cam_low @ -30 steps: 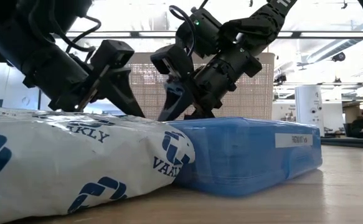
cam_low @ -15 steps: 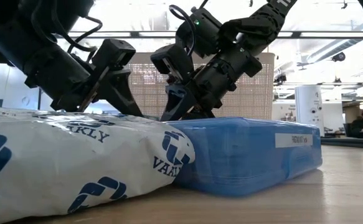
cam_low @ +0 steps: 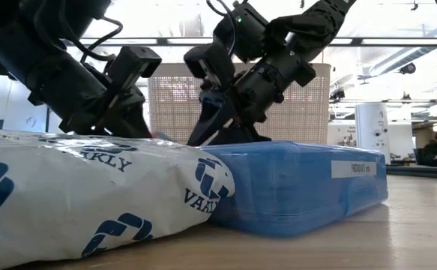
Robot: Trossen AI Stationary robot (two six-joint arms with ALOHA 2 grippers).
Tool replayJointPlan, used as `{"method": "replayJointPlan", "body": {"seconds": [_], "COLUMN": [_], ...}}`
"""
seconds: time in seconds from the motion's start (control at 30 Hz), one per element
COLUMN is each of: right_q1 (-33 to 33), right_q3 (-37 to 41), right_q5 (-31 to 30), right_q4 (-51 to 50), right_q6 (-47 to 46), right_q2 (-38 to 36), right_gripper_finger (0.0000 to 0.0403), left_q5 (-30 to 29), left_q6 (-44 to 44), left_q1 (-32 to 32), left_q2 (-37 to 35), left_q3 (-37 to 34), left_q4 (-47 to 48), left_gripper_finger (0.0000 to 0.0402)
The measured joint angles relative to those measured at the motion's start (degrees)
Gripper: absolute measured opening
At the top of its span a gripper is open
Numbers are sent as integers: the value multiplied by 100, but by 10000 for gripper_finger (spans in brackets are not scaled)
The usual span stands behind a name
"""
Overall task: Pick & place medical supplies in basket/bin
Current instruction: Put the red medicine box into the white bin
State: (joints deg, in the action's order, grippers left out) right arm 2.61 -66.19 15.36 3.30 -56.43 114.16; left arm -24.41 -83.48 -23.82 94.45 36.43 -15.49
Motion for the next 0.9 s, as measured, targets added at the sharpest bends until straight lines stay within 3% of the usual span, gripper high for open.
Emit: {"method": "replayJointPlan", "body": {"seconds": [0.17,0.33,0.63,0.77,0.9], "right_q1": [0,13,109,246,452], "right_q3": [0,0,0,0,-1], "right_q5": [-55,-552,-1631,-2177,-3114], "right_q4": [-153,-532,-608,-608,-595], "right_q6": [227,597,1421,1841,2194], "right_q2": [-251,-636,-1591,-1998,-2429], "right_gripper_finger": [94,103,112,109,105], "left_q5": [-63,-239,-2282,-3165,-3805], "left_q6": [-131,-497,-1521,-1025,551], "left_q1": [-302,-848,-1963,-2230,-2268], "left_q2": [-10,-61,-967,-1647,-2368], "left_q3": [4,4,11,215,622], "left_q4": [27,216,1530,1885,1954], "left_gripper_finger": [15,17,12,13,14]}}
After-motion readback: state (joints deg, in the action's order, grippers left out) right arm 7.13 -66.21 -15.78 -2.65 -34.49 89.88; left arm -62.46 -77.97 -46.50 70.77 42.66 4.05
